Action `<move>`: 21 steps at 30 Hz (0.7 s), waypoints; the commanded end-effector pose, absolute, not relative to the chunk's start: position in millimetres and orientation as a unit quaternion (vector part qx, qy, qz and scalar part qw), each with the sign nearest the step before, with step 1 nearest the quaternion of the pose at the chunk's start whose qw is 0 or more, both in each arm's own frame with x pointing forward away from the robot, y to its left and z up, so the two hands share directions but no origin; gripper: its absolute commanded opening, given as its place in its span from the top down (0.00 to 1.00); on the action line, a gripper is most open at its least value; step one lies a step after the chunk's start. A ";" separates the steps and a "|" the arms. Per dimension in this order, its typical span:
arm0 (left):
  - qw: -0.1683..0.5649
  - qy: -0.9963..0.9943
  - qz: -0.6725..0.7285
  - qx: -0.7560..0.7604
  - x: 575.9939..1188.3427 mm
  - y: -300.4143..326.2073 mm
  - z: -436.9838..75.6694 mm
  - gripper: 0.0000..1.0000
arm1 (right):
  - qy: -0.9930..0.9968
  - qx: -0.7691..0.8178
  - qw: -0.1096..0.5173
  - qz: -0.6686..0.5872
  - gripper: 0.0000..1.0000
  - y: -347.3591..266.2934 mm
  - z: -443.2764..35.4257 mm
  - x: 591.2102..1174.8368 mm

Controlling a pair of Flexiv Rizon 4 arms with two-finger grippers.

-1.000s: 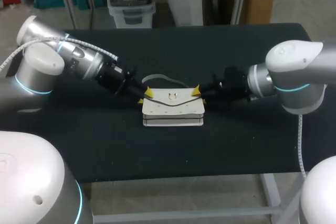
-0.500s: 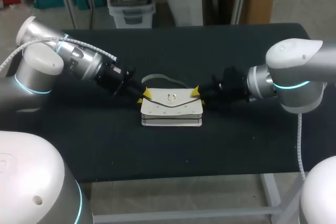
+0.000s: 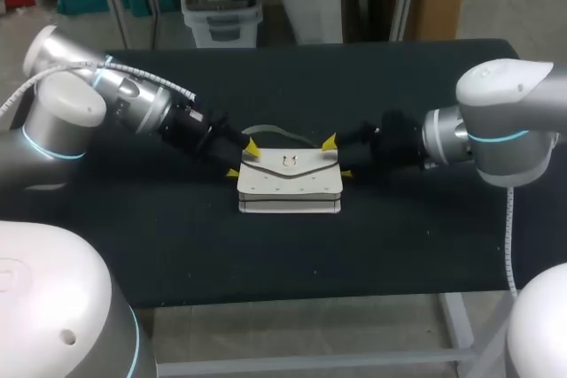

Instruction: Pick up the bag, open it, inspect its contents, close it, and place it on the opposite side

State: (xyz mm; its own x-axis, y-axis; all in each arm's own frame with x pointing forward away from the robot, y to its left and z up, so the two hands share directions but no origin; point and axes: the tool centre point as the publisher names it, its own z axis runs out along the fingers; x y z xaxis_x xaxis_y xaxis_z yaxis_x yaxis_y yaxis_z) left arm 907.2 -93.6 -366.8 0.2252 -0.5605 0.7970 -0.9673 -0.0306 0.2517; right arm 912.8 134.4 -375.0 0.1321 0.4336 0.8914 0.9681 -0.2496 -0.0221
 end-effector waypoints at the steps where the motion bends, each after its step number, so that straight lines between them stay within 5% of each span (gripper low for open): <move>1: 0.398 -0.566 0.259 0.674 903.4 -91.2 -366.8 0.51 | -0.518 -0.671 0.334 -0.412 0.40 135.3 -373.8 918.8; 3: 0.398 -0.566 0.258 0.674 903.5 -91.2 -366.9 0.53 | -0.521 -0.669 0.335 -0.411 0.49 136.5 -372.9 919.5; 9: 0.404 -0.566 0.247 0.675 908.5 -95.6 -372.3 0.50 | -0.520 -0.674 0.344 -0.395 0.53 140.4 -383.3 921.2; 12: 0.408 -0.567 0.237 0.675 911.9 -99.3 -375.9 0.40 | -0.521 -0.676 0.350 -0.386 0.52 144.0 -388.2 921.7; 15: 0.412 -0.567 0.232 0.675 915.2 -102.1 -379.0 0.44 | -0.521 -0.677 0.353 -0.380 0.52 147.0 -391.6 923.8; 18: 0.417 -0.564 0.227 0.676 918.5 -103.9 -381.5 0.64 | -0.521 -0.679 0.355 -0.376 0.62 149.0 -393.2 927.3; 19: 0.419 -0.563 0.225 0.676 919.4 -104.3 -382.1 0.82 | -0.520 -0.680 0.355 -0.375 0.73 149.5 -393.7 928.3; 20: 0.420 -0.562 0.225 0.676 920.1 -104.3 -382.5 1.00 | -0.521 -0.680 0.355 -0.374 0.97 149.7 -394.0 928.8; 21: 0.420 -0.562 0.225 0.676 920.6 -104.2 -382.8 1.00 | -0.521 -0.681 0.355 -0.373 1.00 149.9 -394.2 929.0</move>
State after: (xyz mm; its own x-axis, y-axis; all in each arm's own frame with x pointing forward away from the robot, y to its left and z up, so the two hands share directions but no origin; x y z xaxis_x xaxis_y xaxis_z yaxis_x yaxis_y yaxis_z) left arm 912.6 -98.1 -374.7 0.2672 -0.5757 0.7727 -0.9522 -0.0348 0.3034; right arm 924.7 142.1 -390.0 0.1767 0.4439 0.8785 0.9731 -0.2126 -0.0883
